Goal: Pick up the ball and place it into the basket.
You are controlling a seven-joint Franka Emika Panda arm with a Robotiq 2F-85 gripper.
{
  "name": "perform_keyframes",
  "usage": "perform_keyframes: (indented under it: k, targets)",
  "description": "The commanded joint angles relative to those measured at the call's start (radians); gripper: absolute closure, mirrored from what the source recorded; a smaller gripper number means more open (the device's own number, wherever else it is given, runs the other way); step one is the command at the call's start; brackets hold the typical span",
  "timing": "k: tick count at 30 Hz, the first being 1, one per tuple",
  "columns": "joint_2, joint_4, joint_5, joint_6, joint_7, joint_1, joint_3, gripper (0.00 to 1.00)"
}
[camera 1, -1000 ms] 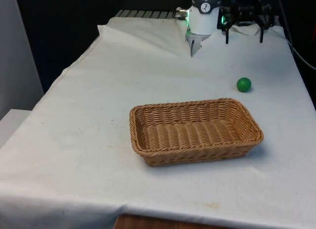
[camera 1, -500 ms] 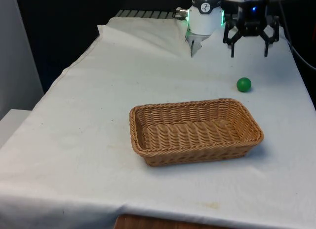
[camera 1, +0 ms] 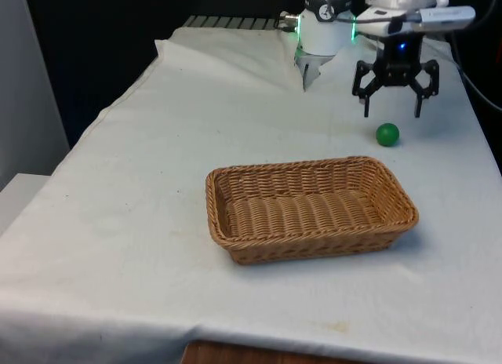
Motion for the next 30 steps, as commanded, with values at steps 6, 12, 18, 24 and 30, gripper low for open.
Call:
perform_keyframes:
  k: [6,12,18,24,30]
  targets:
    - [0.042,0.007,0.022,0.034,-0.028,-0.008,0.017,0.0]
    - [0.079,0.011,0.024,0.066,-0.035,-0.012,0.023,0.0]
    - [0.108,0.019,0.0,0.076,-0.019,0.0,0.003,0.0]
    - [0.116,0.022,0.011,0.083,-0.026,-0.006,0.013,0.0]
    - [0.118,0.024,0.004,0.081,-0.02,-0.001,0.007,0.0]
